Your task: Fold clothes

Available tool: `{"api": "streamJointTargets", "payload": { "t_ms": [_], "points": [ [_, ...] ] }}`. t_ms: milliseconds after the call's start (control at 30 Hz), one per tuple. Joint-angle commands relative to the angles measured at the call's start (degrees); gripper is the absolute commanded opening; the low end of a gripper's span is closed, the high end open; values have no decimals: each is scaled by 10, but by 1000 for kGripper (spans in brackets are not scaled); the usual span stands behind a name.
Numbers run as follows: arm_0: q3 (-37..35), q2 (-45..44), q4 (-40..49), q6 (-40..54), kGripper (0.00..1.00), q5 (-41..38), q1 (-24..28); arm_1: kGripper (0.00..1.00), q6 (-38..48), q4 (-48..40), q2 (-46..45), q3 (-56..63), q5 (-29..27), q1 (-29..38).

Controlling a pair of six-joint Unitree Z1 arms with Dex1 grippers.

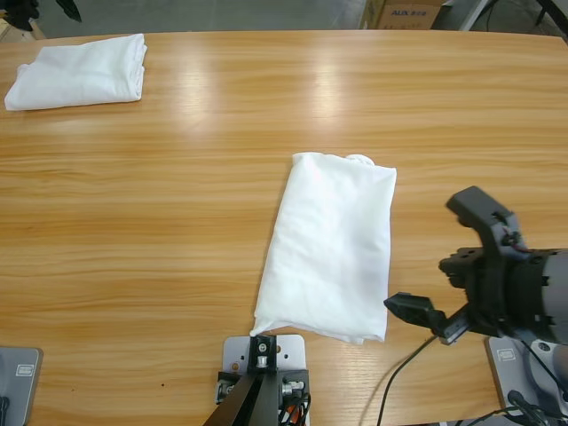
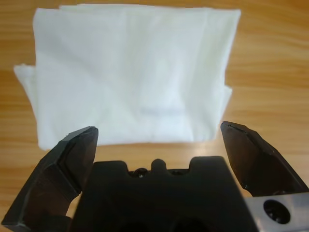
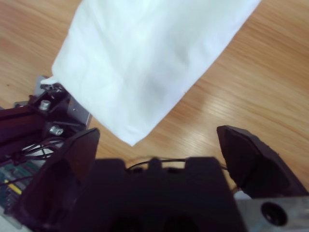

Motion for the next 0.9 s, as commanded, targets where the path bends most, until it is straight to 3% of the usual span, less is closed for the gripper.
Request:
{"api": "streamJointTargets", "payload": {
  "t_ms": [33, 433, 633, 800, 900],
  "points": [
    [-64, 134, 24, 1, 1000, 8, 18, 1000, -6, -15, 36, 19, 26, -5],
    [-100, 205, 44, -3, 1000, 5, 33, 1000, -26, -21, -6, 21, 28, -5],
    [-115, 220, 63, -9, 1000, -34, 37, 1000, -25, 0, -30, 21, 32, -5],
    [-91, 206, 165, -1, 1000, -69, 19, 1000, -26, 3, -36, 15, 22, -5],
    [-46, 176, 167, 25, 1000, -68, 1, 1000, -29, 1, -37, 12, 17, -5]
  ]
}}
